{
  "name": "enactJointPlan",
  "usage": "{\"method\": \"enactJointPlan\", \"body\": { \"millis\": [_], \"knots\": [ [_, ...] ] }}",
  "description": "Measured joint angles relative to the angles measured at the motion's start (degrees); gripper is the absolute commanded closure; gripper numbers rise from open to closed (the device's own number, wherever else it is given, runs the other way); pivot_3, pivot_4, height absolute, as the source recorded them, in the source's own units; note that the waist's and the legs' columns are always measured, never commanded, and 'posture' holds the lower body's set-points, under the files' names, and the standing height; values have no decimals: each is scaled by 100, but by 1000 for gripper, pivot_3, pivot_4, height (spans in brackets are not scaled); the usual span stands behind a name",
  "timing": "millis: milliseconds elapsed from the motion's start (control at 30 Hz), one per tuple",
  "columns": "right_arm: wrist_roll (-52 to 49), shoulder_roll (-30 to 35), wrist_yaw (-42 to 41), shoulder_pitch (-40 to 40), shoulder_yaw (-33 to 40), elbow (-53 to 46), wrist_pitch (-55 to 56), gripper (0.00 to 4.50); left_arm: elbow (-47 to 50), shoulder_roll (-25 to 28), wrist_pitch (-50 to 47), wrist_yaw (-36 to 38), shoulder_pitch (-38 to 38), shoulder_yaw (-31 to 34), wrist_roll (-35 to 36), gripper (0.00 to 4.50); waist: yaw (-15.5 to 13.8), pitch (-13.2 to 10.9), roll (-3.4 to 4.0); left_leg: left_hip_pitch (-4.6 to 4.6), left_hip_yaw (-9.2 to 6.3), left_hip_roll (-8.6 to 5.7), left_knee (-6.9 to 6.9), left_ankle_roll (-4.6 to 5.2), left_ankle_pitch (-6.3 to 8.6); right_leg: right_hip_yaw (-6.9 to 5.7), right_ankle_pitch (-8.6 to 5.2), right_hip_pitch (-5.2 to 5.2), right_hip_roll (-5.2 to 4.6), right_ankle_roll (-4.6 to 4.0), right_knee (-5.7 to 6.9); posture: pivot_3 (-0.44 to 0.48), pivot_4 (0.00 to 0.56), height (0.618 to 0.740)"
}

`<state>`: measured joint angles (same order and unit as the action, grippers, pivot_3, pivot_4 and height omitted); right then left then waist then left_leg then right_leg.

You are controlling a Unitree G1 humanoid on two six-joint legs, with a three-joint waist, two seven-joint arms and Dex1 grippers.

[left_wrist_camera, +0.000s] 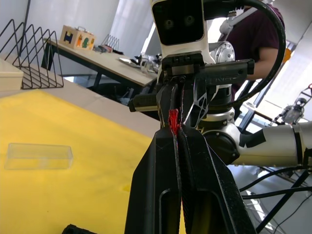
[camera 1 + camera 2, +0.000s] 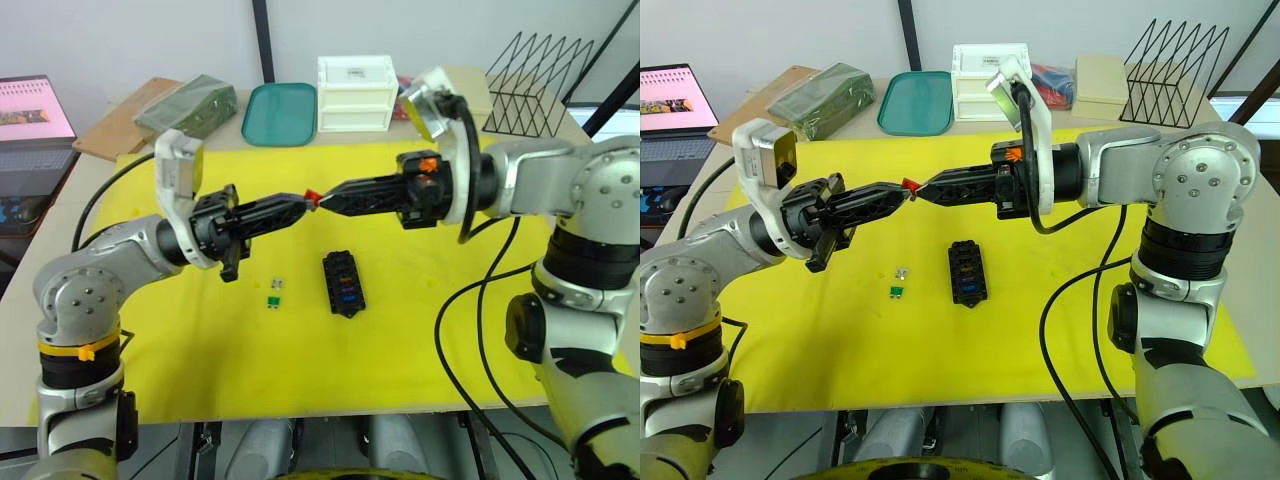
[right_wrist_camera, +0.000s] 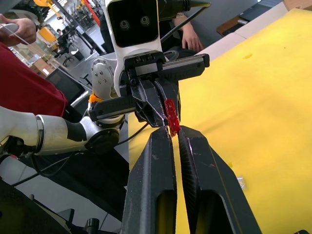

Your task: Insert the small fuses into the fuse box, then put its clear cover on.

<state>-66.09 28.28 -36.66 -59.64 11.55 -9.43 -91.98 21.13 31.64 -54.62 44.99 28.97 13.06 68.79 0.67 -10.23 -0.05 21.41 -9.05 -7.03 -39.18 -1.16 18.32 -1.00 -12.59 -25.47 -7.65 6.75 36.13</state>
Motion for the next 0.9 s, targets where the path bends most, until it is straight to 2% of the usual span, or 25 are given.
{"method": "enactJointPlan", "body": {
  "millis": [533, 733, 867, 900],
  "knots": [
    [-23, 1, 36, 0, 7, 16, 1, 4366, -27, 7, 5, -132, 60, -65, 46, 4500, 0, 0, 0, 0, 0, 0, 1, 0, 0, 0, 0, 0, 0, 0, 0, 0, 150, 740],
    [-13, 47, 36, 0, -81, 16, 1, 4366, -15, 172, -3, -148, 73, -152, 13, 4500, 2, 0, 0, 0, 0, 0, 1, 0, 0, 0, 0, 0, 0, 0, -1, 0, 150, 740],
    [4, 136, 13, 0, -232, 11, 23, 4500, -3, 379, -70, -147, 74, -434, -198, 3591, -2, 0, 0, 0, 0, 0, 1, 1, 0, 0, 0, 0, 0, 0, -1, 0, 150, 740],
    [3, 155, -22, 0, -254, 8, 35, 4500, -4, 422, -88, -147, 73, -507, -250, 3171, -2, 0, 0, 0, 0, 0, 1, 1, 0, 0, 0, 0, 0, 0, -1, 0, 150, 740]
  ]
}}
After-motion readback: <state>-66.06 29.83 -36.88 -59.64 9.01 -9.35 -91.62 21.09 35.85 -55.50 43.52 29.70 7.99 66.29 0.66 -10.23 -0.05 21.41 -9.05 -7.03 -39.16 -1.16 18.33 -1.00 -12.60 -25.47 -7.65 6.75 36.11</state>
